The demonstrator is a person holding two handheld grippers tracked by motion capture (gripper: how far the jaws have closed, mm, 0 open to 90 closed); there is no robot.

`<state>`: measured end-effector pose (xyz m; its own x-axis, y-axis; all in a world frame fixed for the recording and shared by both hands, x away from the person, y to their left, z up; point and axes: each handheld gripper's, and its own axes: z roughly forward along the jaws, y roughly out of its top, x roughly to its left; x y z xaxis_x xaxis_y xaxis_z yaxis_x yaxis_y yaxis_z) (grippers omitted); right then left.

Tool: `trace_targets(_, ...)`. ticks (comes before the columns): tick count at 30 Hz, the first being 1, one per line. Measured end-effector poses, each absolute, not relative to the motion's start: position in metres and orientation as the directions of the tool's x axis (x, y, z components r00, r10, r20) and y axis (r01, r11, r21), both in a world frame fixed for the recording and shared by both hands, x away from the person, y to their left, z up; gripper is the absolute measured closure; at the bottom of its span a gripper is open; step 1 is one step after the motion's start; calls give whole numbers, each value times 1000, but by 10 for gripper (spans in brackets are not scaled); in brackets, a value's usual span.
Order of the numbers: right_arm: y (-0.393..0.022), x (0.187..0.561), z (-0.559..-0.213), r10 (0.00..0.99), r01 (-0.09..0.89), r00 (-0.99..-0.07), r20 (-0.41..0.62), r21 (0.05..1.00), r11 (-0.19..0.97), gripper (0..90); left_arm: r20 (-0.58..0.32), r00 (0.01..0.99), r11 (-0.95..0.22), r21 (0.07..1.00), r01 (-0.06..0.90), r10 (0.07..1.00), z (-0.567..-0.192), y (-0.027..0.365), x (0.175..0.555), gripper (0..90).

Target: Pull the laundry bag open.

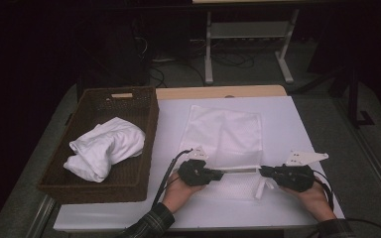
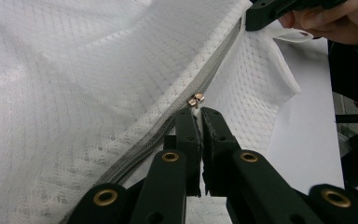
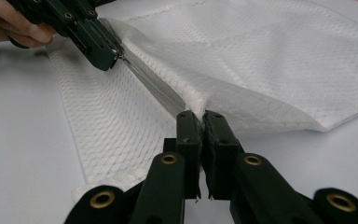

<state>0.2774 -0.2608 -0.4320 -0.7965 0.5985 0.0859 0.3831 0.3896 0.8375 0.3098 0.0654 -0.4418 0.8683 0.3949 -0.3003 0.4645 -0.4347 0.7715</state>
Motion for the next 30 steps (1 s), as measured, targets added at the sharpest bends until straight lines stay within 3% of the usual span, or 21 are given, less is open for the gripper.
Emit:
trace_targets(21,-263,279,-435,623,405,-778,84,825,394,852,-315,828,-412,750,517,464,-445,106,303,864)
trace_targets(30,-263,282,-440,630,419,-772,83,812,407,851,-292,832,-434,744,508,472,-445,106,305,864)
